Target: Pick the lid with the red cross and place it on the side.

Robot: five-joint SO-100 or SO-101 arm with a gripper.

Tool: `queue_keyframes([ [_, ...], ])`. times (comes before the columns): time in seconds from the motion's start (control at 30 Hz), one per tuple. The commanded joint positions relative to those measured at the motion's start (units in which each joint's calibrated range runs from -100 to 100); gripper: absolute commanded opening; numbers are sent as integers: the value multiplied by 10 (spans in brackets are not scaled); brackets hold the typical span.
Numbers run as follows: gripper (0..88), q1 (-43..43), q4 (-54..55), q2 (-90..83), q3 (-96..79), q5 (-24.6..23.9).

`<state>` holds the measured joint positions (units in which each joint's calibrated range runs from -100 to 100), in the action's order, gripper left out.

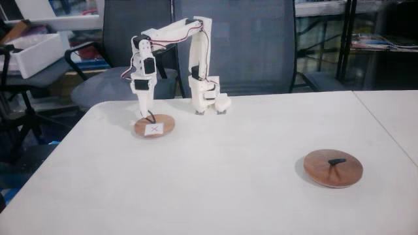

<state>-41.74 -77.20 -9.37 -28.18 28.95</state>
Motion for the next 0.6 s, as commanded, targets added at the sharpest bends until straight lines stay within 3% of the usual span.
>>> queue_keyframes([
  [0.0, 197, -2, 5, -12, 0, -1],
  [0.57, 197, -25, 5, -3, -1, -1],
])
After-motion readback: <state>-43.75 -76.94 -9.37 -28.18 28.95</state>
